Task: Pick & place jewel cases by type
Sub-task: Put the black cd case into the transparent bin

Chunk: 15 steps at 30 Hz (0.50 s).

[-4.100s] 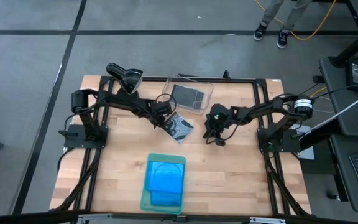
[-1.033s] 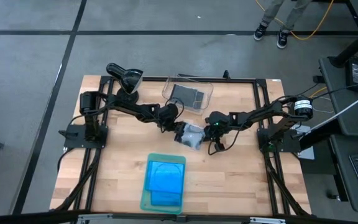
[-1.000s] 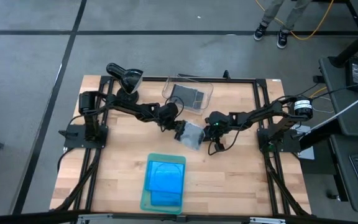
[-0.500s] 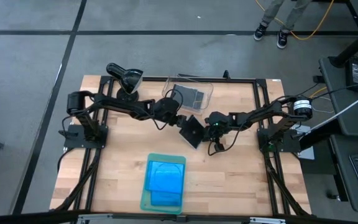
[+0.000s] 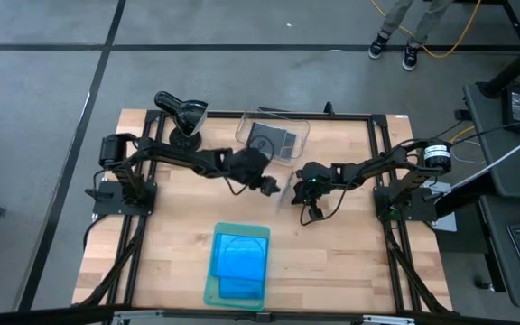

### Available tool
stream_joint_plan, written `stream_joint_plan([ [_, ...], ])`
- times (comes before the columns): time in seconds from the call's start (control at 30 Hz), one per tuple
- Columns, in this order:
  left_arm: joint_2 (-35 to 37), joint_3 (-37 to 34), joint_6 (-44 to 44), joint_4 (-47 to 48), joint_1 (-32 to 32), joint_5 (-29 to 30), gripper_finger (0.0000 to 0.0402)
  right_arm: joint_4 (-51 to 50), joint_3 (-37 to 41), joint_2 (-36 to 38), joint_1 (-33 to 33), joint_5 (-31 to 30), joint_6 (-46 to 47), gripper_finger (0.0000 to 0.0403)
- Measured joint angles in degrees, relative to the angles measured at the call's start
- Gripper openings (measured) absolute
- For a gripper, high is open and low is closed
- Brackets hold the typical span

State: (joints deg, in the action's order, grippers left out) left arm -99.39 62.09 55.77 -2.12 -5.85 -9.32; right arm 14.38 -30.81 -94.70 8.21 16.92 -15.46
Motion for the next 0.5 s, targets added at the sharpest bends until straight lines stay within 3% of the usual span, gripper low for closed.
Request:
stream_joint_plan([
  [0.13, -2.0, -0.3, 0.5, 5.9, 0.2, -0.4, 0.0209, 0.2, 0.0, 0.0, 0.0, 0.3, 0.0, 0.0009],
  [0.5, -2.2, -0.2, 0.7, 1.6, -0.7, 0.9, 0.0209, 0.1, 0.1, 0.1, 0.0, 0.7, 0.0, 0.0009],
])
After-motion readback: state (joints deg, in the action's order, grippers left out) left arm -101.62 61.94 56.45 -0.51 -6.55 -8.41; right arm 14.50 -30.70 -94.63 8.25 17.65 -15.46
